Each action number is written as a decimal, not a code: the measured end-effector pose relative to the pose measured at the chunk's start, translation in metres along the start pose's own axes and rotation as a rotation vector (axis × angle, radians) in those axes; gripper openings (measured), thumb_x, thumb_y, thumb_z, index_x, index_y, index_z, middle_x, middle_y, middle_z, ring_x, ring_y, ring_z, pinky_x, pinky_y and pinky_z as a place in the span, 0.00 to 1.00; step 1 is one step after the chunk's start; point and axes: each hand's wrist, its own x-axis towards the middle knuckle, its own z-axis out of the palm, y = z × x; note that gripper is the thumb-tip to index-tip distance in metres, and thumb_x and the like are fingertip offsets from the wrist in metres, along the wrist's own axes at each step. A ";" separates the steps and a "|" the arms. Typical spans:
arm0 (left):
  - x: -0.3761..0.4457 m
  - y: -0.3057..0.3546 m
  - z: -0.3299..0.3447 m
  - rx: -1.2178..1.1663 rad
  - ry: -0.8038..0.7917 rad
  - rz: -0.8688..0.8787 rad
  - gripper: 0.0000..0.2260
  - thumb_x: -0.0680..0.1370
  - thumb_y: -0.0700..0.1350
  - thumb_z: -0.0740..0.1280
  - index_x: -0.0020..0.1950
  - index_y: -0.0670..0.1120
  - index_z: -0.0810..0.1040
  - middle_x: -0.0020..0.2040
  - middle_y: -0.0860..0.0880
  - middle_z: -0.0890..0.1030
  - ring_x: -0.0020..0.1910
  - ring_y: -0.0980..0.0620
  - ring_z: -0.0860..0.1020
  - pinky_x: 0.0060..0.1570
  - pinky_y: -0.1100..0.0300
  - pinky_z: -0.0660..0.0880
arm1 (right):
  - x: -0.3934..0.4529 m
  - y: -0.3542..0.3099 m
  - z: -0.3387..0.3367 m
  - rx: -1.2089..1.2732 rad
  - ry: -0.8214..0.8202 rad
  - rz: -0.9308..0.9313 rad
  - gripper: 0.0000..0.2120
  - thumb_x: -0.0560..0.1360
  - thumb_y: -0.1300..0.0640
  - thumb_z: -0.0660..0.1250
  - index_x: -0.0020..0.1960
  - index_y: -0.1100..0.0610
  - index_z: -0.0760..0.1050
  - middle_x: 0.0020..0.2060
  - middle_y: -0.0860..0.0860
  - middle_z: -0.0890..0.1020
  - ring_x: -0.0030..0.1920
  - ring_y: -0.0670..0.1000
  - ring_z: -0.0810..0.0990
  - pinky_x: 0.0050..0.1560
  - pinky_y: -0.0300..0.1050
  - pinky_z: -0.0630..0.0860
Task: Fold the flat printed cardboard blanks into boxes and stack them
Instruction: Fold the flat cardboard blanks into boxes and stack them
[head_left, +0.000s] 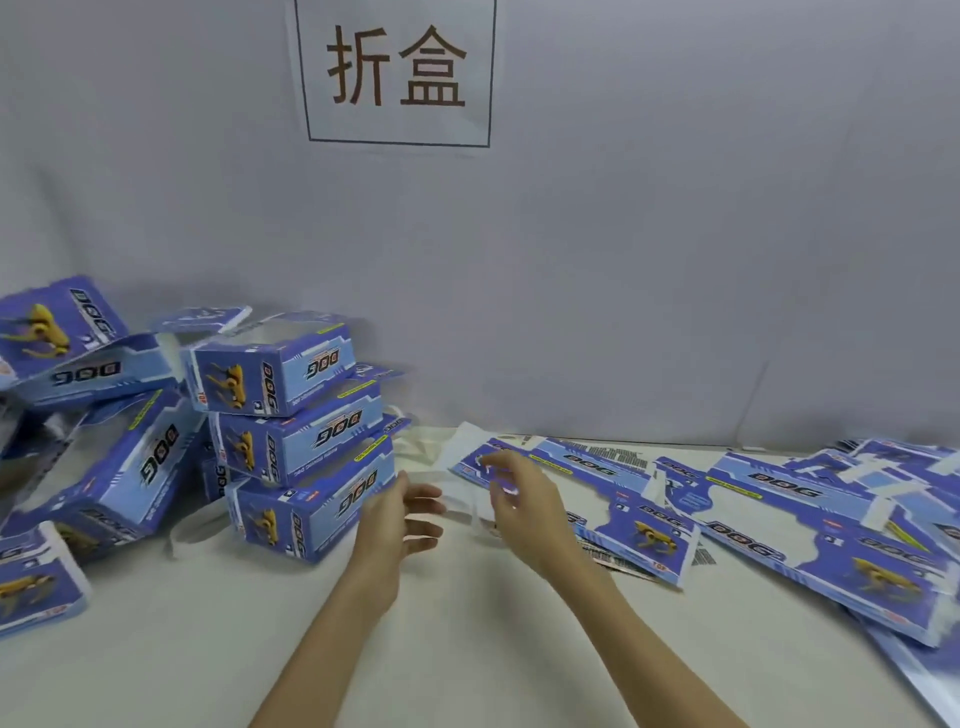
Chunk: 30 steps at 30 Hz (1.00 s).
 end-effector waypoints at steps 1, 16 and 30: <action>-0.001 0.000 0.002 0.008 0.000 -0.007 0.22 0.88 0.52 0.56 0.46 0.42 0.84 0.38 0.45 0.85 0.30 0.48 0.80 0.36 0.56 0.77 | -0.005 0.022 -0.007 -0.159 -0.014 0.023 0.20 0.84 0.60 0.66 0.75 0.52 0.71 0.75 0.53 0.72 0.73 0.54 0.73 0.71 0.50 0.73; -0.013 -0.008 0.016 0.067 -0.201 0.017 0.12 0.84 0.47 0.66 0.57 0.40 0.84 0.52 0.38 0.86 0.41 0.41 0.84 0.41 0.53 0.81 | -0.023 0.052 -0.032 -0.980 -0.011 0.038 0.27 0.87 0.36 0.49 0.59 0.53 0.78 0.49 0.53 0.85 0.50 0.58 0.84 0.43 0.51 0.67; -0.015 -0.010 0.024 -0.054 -0.001 0.110 0.09 0.85 0.38 0.64 0.64 0.45 0.77 0.57 0.38 0.83 0.48 0.45 0.81 0.56 0.45 0.80 | -0.056 0.011 -0.021 -0.156 0.287 -0.101 0.12 0.84 0.50 0.66 0.67 0.49 0.78 0.51 0.46 0.87 0.49 0.47 0.85 0.50 0.43 0.80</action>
